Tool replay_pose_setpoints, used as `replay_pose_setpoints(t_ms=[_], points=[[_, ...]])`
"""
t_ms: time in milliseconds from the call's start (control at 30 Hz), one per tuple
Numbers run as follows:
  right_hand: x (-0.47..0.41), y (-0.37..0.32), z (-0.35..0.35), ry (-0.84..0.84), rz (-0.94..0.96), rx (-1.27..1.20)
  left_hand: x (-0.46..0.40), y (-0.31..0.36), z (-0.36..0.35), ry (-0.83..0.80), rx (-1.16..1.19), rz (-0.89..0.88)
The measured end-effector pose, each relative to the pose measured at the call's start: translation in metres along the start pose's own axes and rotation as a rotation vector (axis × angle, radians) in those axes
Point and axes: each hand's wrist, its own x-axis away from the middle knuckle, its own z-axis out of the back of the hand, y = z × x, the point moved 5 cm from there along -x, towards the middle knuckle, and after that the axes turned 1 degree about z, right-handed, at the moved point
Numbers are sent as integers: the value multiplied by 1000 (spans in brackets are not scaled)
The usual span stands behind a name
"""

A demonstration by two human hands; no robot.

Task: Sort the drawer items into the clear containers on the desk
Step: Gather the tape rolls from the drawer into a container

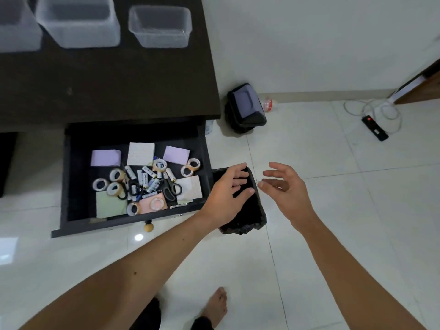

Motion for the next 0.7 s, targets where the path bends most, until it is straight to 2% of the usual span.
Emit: replay_pose_setpoints(t_ms=[167,400,600,700], points=[[6,-41,-63,-118,71,27,19,17,89,83,-42,-64],[-12,-42,-174,-244,103,95,38,-39,239,258,-205,73],[-47,-22,-240,-259,116,241,42,-81,304,325,-484,107],[-62,-16,-264,-253,166,274,36,-97,318,354,-549,102]])
